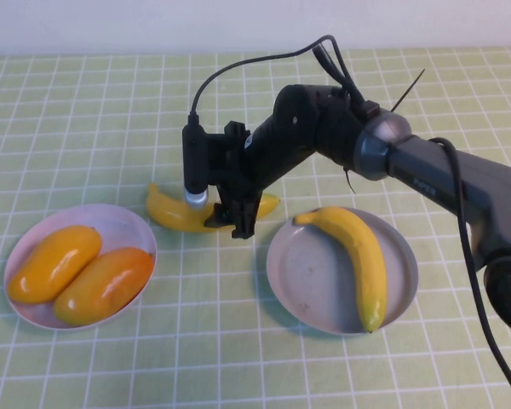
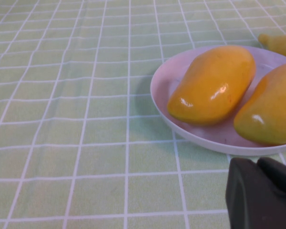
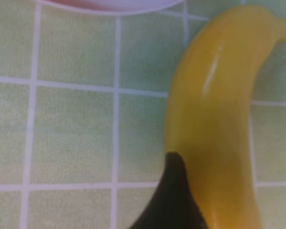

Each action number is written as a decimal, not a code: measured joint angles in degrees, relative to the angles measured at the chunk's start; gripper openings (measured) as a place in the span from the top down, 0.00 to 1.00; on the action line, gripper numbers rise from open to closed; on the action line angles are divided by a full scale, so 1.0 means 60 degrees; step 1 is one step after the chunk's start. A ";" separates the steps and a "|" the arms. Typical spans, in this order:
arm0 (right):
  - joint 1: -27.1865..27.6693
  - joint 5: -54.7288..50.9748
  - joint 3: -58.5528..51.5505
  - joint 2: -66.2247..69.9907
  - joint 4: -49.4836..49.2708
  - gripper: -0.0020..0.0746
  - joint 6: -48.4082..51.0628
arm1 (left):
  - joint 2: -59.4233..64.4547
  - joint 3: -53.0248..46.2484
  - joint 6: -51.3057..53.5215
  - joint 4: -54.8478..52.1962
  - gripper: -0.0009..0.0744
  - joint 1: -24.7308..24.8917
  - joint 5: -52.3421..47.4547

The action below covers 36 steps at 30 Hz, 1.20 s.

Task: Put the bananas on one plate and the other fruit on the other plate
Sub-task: Put another type of fruit in the right plate

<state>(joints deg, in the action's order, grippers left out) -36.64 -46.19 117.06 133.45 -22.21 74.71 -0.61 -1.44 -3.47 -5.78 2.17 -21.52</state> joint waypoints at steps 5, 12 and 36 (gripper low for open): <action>0.0035 0.0015 0.0057 0.0296 0.0049 0.34 0.0000 | 0.0000 0.0000 0.0000 0.0000 0.99 0.0000 0.0000; 0.0141 -0.0006 0.0057 0.0392 0.0378 0.37 -0.0385 | 0.0000 0.0000 0.0000 0.0000 0.99 0.0000 0.0000; 0.0032 -0.1153 0.0132 -0.1346 0.3034 0.56 -0.9045 | 0.0000 0.0000 0.0000 0.0000 0.99 0.0000 0.0000</action>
<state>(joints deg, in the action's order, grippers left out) -36.45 -53.11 117.85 125.37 -4.01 20.44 -0.61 -1.44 -3.47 -5.78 2.17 -21.52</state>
